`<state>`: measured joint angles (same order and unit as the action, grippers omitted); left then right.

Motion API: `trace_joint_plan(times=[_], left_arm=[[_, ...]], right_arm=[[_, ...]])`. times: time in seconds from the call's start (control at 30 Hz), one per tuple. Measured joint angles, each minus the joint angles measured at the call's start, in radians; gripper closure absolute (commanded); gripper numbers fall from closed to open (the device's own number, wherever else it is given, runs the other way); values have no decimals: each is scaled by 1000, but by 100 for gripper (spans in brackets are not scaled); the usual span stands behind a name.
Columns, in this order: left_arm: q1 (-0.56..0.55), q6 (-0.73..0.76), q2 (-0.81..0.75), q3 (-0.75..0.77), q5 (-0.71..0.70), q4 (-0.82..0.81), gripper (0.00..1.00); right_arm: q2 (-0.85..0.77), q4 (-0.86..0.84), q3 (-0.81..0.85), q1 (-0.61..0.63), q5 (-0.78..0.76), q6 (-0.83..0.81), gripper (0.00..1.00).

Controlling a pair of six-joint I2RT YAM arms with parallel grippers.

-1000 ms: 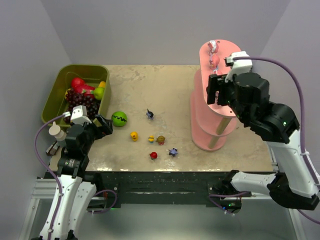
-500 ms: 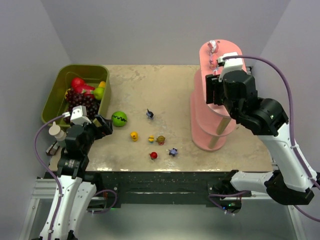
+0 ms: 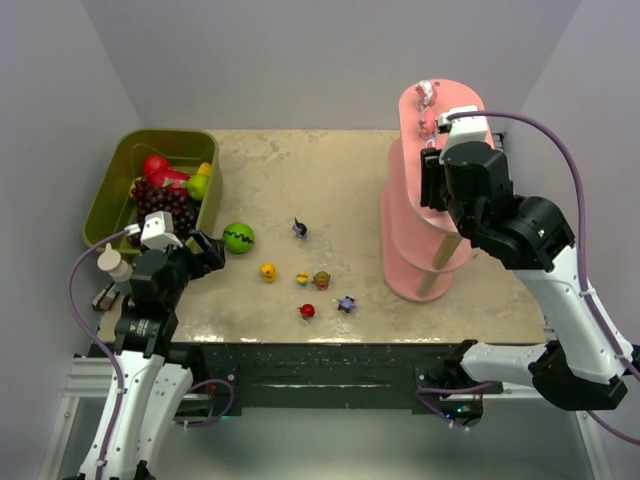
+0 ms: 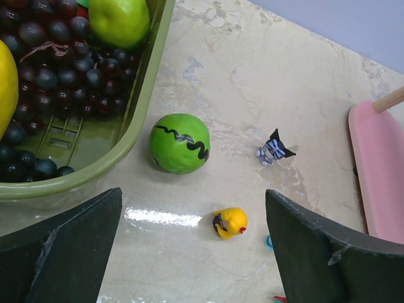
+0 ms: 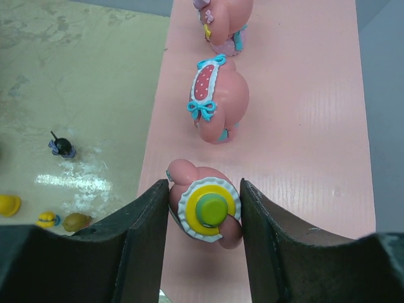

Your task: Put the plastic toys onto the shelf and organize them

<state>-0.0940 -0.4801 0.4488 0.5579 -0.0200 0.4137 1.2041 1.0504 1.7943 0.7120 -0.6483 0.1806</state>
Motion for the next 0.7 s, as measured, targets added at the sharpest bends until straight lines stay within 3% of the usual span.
trace_joint_plan(times=[0.3,0.7], left_arm=[[0,0,0,0,0,0,0],[0,0,5,0,1,0,0]], right_arm=[[21,56,38,0,-46,59,66],[79,107,97,0,-103,149,65]])
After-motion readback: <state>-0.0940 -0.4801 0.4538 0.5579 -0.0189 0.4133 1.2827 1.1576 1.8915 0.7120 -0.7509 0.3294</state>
